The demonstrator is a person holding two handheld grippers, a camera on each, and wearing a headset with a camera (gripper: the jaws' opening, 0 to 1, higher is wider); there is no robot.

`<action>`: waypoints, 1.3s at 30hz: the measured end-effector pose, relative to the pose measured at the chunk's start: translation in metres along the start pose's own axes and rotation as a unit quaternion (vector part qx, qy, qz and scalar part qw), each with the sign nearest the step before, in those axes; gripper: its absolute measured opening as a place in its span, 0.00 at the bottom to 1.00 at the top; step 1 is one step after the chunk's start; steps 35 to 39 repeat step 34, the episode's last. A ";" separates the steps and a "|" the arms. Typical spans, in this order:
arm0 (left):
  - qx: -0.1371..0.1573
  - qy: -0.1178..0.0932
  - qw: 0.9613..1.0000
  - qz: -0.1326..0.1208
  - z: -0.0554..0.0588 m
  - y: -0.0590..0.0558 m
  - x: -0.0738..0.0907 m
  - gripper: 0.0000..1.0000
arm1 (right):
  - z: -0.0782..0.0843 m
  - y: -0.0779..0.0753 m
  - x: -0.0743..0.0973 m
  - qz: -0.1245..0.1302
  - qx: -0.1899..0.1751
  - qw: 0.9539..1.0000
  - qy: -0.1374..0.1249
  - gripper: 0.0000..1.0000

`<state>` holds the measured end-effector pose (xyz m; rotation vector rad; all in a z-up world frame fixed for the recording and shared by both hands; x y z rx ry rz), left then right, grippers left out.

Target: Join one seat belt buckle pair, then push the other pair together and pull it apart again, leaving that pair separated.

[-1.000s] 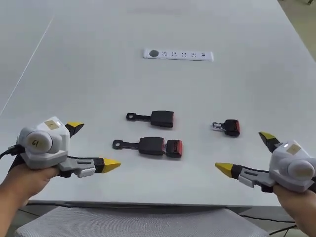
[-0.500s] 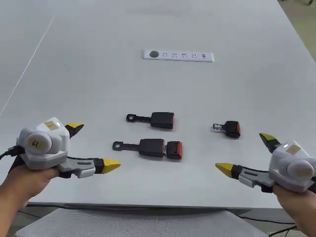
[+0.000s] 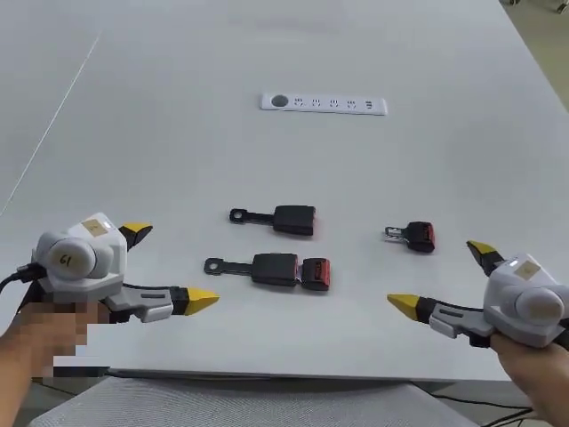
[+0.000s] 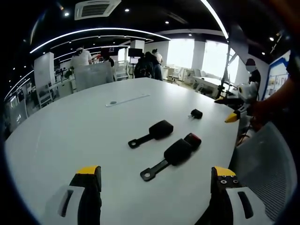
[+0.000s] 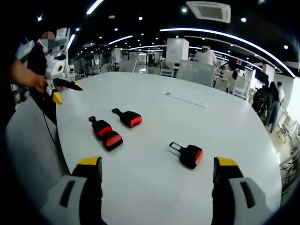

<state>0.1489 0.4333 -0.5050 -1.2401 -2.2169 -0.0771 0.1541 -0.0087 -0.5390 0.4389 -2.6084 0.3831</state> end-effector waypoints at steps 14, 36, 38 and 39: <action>0.001 0.000 1.000 -0.001 0.004 -0.001 0.003 1.00 | 0.002 0.002 0.001 -0.001 0.000 1.000 0.000 1.00; -0.001 0.001 1.000 -0.003 0.004 -0.007 0.006 1.00 | 0.000 0.003 0.003 -0.004 0.003 1.000 -0.002 1.00; -0.001 0.001 1.000 -0.003 0.004 -0.007 0.006 1.00 | 0.000 0.003 0.003 -0.004 0.003 1.000 -0.002 1.00; -0.001 0.001 1.000 -0.003 0.004 -0.007 0.006 1.00 | 0.000 0.003 0.003 -0.004 0.003 1.000 -0.002 1.00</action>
Point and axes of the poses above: the centre of the closed fingertips' face, and the gripper's own axes: x roughly backward along the fingers, y roughly to its left, z roughly out of its underside, the point moved 10 cm from there along x, roughly backward along the fingers, and after that the axes turned 15 degrees about z, right-handed, at the moved point
